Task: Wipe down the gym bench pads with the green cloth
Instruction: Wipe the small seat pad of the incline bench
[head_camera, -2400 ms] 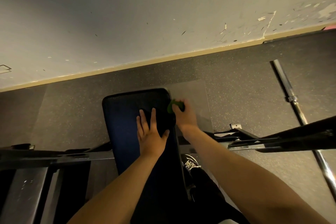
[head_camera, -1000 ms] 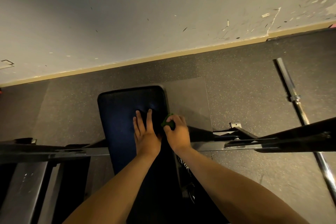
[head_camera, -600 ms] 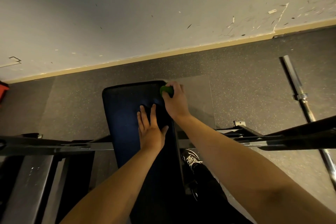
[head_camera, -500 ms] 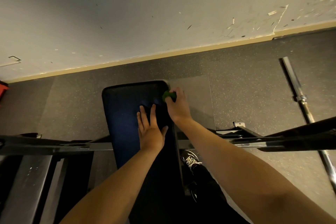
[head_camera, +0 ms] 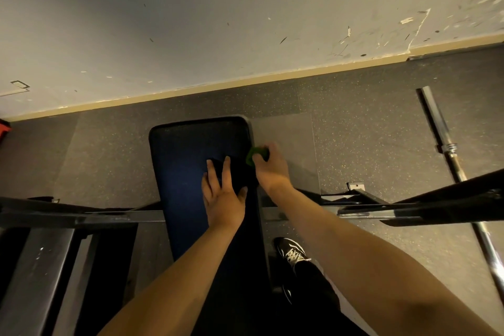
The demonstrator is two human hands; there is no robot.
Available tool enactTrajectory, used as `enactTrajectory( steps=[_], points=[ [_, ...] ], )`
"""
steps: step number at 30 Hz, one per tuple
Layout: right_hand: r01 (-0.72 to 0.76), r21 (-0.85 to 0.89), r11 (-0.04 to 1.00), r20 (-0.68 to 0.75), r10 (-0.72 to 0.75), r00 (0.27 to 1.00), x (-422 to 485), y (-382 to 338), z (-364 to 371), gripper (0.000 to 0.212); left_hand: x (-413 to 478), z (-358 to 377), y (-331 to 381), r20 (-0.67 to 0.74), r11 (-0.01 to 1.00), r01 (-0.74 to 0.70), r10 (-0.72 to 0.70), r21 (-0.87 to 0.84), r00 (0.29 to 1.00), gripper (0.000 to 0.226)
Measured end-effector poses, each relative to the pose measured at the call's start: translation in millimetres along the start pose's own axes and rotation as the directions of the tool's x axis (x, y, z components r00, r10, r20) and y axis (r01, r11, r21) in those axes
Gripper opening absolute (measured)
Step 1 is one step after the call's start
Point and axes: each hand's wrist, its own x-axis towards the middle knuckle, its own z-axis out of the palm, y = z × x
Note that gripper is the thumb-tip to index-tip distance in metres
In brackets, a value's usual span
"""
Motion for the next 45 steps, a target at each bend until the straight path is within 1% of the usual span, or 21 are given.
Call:
enactTrajectory(
  steps=[3, 5, 7, 11, 14, 17, 21, 24, 27, 28, 30, 32, 35, 38, 41, 43, 45],
  points=[
    [0.162, 0.033, 0.986, -0.01, -0.162, 0.987, 14.2, -23.0, -1.2, 0.014, -8.3, 10.3, -0.3, -0.067, 0.999, 0.037, -0.04, -0.032, 0.997, 0.085],
    [0.187, 0.033, 0.982, 0.017, -0.187, 0.982, 16.9, -25.3, 1.3, 0.016, -17.7, 19.9, -4.3, -0.091, 0.996, 0.055, -0.062, -0.073, 0.994, 0.086],
    [0.155, 0.029, 0.987, 0.033, -0.156, 0.987, 14.5, -15.1, 2.5, 0.017, -27.3, 30.4, -9.7, -0.089, 0.996, 0.035, -0.042, -0.079, 0.995, 0.086],
    [0.083, 0.009, 0.996, 0.075, -0.084, 0.994, 1.1, 27.2, 4.2, 0.02, -32.9, 44.1, -16.3, -0.11, 0.998, 0.021, -0.028, -0.066, 0.994, 0.082],
    [0.118, 0.004, 0.993, 0.063, -0.118, 0.991, -12.3, 54.3, 8.7, 0.022, -34.3, 51.9, -18.9, -0.154, 0.999, -0.006, -0.003, -0.053, 0.988, 0.077],
    [0.164, 0.011, 0.986, 0.024, -0.164, 0.986, -23.4, 72.3, 14.1, 0.031, -38.2, 58.7, -18.1, -0.185, 0.998, -0.002, -0.01, -0.065, 0.983, 0.073],
    [0.097, -0.018, 0.995, 0.066, -0.096, 0.993, -37.4, 87.3, 11.1, 0.016, -42.1, 62.5, -14.2, -0.205, 0.993, 0.005, -0.029, -0.118, 0.978, 0.073],
    [0.073, -0.042, 0.996, 0.131, -0.066, 0.989, -47.9, 100.1, 1.8, 0.015, -41.9, 62.2, -14.1, -0.196, 0.994, 0.012, -0.032, -0.106, 0.98, 0.074],
    [0.046, -0.087, 0.995, 0.165, -0.031, 0.986, -43.1, 100.9, -7.0, 0.011, -47.5, 60.8, -12.8, -0.168, 0.995, 0.058, -0.071, -0.079, 0.983, 0.077],
    [0.059, -0.077, 0.995, 0.157, -0.047, 0.986, -39.6, 94.6, -9.6, 0.009, -52.8, 61.7, -13.0, -0.166, 0.993, 0.081, -0.094, -0.082, 0.982, 0.079],
    [0.139, -0.011, 0.99, 0.103, -0.137, 0.985, -30.3, 77.6, -12.3, 0.01, -64.6, 67.2, -15.6, -0.152, 0.985, 0.128, -0.145, -0.116, 0.978, 0.08],
    [0.213, 0.057, 0.975, 0.072, -0.216, 0.974, -21.0, 57.9, -11.0, 0.014, -75.2, 75.0, -20.2, -0.139, 0.979, 0.124, -0.147, -0.164, 0.979, 0.08],
    [0.217, 0.026, 0.976, 0.113, -0.218, 0.969, -15.5, 43.8, -3.2, 0.021, -79.2, 82.8, -25.6, -0.109, 0.966, 0.103, -0.132, -0.236, 0.985, 0.078],
    [0.26, -0.023, 0.965, 0.113, -0.256, 0.96, -24.8, 61.4, 0.7, 0.021, -81.6, 87.1, -27.1, -0.132, 0.963, 0.079, -0.116, -0.258, 0.984, 0.076],
    [0.216, -0.018, 0.976, 0.117, -0.212, 0.97, -39.9, 86.8, 0.1, 0.016, -84.9, 93.7, -27.6, -0.157, 0.959, 0.066, -0.112, -0.275, 0.981, 0.074],
    [0.157, 0.007, 0.988, 0.15, -0.156, 0.976, -51.6, 103.0, -1.7, 0.017, -87.9, 96.6, -26.6, -0.143, 0.956, 0.07, -0.115, -0.286, 0.983, 0.076],
    [0.136, -0.03, 0.99, 0.193, -0.128, 0.973, -64.4, 121.4, -1.7, 0.018, -90.5, 96.4, -27.8, -0.131, 0.957, 0.057, -0.097, -0.284, 0.987, 0.078]
  ],
)
